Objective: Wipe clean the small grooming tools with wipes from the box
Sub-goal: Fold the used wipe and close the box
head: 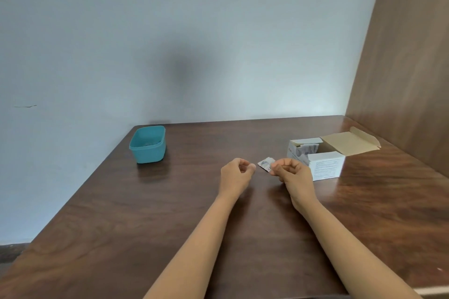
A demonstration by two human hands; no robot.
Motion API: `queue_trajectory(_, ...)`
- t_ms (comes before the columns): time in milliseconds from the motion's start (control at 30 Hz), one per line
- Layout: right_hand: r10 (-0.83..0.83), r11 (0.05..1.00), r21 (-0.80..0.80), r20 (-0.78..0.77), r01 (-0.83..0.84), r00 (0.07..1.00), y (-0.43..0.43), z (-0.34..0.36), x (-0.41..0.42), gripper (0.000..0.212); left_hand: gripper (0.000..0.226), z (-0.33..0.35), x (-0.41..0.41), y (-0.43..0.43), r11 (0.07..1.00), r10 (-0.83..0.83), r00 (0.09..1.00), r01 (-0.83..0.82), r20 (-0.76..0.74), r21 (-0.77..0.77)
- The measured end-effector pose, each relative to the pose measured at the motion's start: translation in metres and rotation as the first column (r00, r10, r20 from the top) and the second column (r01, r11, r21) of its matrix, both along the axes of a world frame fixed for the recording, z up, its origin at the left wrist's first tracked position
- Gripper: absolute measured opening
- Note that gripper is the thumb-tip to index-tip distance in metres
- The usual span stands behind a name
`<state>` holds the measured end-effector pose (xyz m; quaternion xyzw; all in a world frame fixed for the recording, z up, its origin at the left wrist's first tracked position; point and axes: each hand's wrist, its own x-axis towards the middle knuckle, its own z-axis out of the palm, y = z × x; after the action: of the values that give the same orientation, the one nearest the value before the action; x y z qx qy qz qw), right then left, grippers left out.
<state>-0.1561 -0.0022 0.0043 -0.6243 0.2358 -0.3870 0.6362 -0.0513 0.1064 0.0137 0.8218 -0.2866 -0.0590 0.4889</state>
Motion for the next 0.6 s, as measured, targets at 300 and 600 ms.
queue_trajectory(300,-0.037,0.998,0.060,0.067,0.033,0.997,-0.004,-0.003,0.006,0.011,0.045,-0.005,0.000,-0.054,0.968,0.009,0.982,-0.056,0.188,0.244)
queue_trajectory(600,-0.039,0.999,0.029,0.071,0.037,0.997,-0.006,-0.004,0.010,0.014,0.013,-0.009,-0.005,-0.045,0.999,0.045,0.988,-0.041,0.146,-0.032)
